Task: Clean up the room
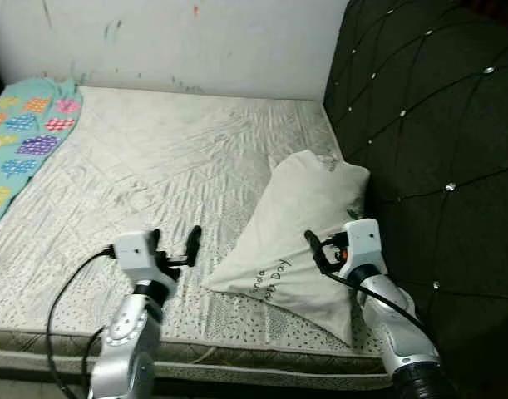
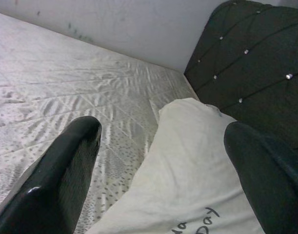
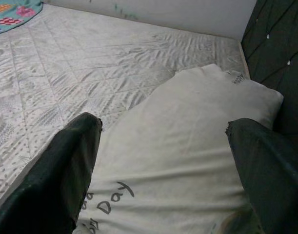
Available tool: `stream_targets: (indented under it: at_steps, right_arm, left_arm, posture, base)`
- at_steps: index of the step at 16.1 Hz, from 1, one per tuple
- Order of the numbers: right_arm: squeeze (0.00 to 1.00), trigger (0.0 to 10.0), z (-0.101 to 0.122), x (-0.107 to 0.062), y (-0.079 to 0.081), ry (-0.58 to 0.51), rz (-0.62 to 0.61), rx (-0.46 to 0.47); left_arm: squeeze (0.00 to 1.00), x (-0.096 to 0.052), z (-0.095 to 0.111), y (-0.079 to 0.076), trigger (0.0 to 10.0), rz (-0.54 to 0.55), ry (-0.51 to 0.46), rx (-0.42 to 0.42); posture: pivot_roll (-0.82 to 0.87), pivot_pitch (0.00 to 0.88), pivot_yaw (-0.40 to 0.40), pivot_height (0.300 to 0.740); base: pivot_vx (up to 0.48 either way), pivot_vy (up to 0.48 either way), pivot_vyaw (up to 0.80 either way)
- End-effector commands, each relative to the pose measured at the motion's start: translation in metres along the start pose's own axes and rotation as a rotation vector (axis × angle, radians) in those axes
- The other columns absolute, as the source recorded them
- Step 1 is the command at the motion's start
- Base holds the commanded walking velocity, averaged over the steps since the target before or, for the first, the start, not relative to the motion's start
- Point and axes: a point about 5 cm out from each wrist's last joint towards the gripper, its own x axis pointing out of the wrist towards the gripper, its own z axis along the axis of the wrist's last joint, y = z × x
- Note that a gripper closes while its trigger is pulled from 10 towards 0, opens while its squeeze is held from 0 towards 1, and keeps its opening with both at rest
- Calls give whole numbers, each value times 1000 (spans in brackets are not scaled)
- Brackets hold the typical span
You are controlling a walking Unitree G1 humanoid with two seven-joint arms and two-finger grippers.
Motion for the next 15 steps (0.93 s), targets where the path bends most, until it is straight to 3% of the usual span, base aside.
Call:
stream_targets:
  at_steps: [1,6,8,12,15]
  right_arm:
    - [0,10000,4,0,-2,-19,-12,-4]
    - [0,10000,-1,0,3,26,3,2]
    - [0,10000,-6,4,7,83,-3,-8]
    - [0,10000,-14,3,5,192,-20,-22]
    - [0,10000,-12,-2,6,189,-12,-11]
  left_arm:
    - [0,0,2,-2,10000,-14,-5,1]
    - [0,-4,3,8,10000,29,27,44]
    - [0,-15,1,18,10000,38,77,83]
    - [0,-16,3,20,10000,6,148,146]
    - [0,-16,8,12,10000,-14,133,152]
  posture:
    - [-56,0,-14,740]
    - [-35,30,-19,740]
    - [-19,85,-6,740]
    - [-14,146,16,740]
    - [-18,166,18,740]
  base:
    - [0,0,0]
    - [0,0,0]
    - [0,0,0]
    - [0,0,0]
    - [0,0,0]
